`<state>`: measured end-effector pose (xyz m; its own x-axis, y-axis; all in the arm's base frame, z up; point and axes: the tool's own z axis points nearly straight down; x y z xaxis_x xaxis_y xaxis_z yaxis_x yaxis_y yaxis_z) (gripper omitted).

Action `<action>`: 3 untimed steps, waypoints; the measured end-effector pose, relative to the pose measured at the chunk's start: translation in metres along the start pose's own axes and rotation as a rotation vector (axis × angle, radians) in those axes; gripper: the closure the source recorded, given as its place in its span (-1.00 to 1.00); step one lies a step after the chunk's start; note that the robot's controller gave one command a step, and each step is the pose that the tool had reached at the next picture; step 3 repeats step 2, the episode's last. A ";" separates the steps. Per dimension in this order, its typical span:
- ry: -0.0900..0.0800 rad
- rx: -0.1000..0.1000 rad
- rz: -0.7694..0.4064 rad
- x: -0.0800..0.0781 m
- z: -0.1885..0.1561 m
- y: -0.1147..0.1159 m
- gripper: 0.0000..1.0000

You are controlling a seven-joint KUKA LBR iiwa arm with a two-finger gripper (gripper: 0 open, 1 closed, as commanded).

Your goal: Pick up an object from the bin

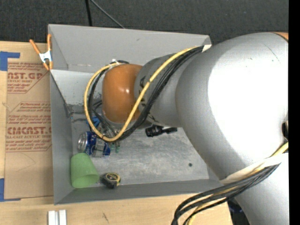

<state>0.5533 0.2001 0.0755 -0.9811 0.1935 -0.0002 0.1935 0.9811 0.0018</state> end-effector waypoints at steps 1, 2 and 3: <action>-0.009 -0.004 0.039 0.011 -0.220 -0.008 1.00; 0.000 0.002 -0.127 0.029 -0.209 -0.041 1.00; 0.000 0.002 -0.127 0.029 -0.209 -0.041 1.00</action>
Offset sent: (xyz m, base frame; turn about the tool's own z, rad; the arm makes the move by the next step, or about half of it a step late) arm -0.0145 -0.0075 0.2147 0.0408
